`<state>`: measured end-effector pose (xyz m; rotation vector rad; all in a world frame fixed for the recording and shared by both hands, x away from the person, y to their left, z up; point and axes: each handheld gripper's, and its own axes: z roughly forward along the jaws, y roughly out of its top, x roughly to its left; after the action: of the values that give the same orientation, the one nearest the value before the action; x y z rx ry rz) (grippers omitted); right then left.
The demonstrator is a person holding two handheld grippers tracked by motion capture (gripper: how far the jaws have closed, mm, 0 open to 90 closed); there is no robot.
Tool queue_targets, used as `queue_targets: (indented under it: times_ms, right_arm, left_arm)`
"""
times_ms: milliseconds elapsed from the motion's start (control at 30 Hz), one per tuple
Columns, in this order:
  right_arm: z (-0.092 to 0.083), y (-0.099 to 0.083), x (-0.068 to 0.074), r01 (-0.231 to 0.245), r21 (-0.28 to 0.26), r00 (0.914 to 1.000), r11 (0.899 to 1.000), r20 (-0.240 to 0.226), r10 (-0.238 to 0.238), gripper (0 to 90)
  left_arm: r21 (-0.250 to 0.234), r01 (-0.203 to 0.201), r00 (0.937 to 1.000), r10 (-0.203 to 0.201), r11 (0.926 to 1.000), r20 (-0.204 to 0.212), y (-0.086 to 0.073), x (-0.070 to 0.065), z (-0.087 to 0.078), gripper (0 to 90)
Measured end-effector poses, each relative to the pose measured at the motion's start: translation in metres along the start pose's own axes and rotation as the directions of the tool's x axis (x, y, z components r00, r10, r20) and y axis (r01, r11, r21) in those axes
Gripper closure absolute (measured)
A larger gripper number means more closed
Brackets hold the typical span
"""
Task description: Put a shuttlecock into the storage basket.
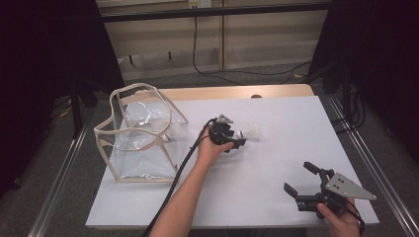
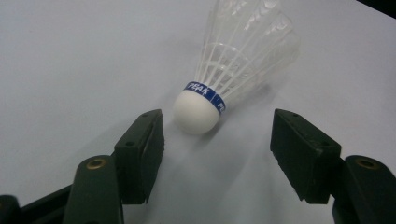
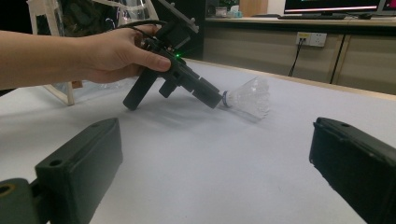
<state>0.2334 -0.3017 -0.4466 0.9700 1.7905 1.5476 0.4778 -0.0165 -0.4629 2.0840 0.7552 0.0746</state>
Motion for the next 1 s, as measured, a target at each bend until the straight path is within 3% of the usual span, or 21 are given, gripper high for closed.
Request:
queue_targets:
  times_ms: [567, 1000]
  right_arm:
    - [0.0001, -0.0002, -0.0005, -0.002, -0.001, 1.0, 1.0, -0.002, 0.002, 2.4]
    - [0.0, 0.0, 0.0001, -0.002, 0.003, 1.0, 1.0, -0.003, 0.002, 2.4]
  left_arm:
    - [-0.003, -0.029, 0.9995, 0.03, 0.9996, 0.01, 0.0078, -0.0032, 0.0066, 40.3]
    - [0.032, -0.05, 0.9981, 0.049, 0.9982, 0.038, 0.0088, -0.0074, 0.0021, 61.0]
